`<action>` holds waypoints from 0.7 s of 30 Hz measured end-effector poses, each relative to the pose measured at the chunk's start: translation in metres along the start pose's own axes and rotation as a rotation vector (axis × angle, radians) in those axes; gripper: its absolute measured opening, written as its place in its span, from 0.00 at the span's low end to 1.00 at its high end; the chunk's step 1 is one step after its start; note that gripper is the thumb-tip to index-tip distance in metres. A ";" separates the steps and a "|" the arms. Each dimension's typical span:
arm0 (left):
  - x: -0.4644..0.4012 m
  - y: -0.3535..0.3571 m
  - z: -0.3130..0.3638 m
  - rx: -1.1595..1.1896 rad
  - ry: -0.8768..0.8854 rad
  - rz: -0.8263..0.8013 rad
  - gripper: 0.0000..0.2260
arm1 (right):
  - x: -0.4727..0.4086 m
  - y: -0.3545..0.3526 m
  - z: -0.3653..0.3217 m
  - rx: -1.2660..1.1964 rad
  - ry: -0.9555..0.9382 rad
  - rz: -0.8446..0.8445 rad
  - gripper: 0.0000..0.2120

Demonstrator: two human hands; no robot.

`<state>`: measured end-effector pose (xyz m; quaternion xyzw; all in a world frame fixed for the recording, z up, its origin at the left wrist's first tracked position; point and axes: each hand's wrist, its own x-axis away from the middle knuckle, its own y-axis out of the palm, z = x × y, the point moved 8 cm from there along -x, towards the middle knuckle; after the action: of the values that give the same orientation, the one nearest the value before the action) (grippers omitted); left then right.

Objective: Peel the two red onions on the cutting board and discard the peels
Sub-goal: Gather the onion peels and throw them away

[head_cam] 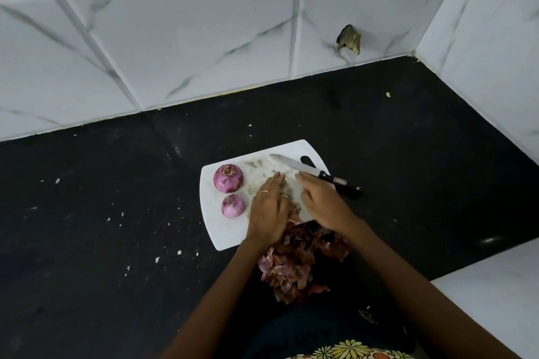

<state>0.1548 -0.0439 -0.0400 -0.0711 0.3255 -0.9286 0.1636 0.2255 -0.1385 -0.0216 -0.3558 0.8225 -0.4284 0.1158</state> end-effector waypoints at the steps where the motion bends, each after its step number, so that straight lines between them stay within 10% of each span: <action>1: 0.002 0.000 0.001 0.041 -0.015 -0.001 0.26 | 0.005 0.015 -0.003 0.093 -0.009 -0.115 0.23; 6: 0.011 -0.004 0.002 0.192 -0.069 -0.006 0.27 | 0.049 0.043 -0.018 0.217 -0.108 -0.252 0.27; 12: 0.019 -0.004 -0.003 0.365 -0.044 0.020 0.28 | 0.026 -0.005 -0.012 -0.051 -0.044 0.218 0.13; 21: 0.026 -0.002 -0.009 0.242 -0.156 0.119 0.39 | -0.005 0.045 -0.026 0.237 -0.170 -0.198 0.24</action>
<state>0.1276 -0.0469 -0.0452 -0.1036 0.2012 -0.9413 0.2505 0.1945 -0.1018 -0.0423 -0.4538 0.7146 -0.4999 0.1831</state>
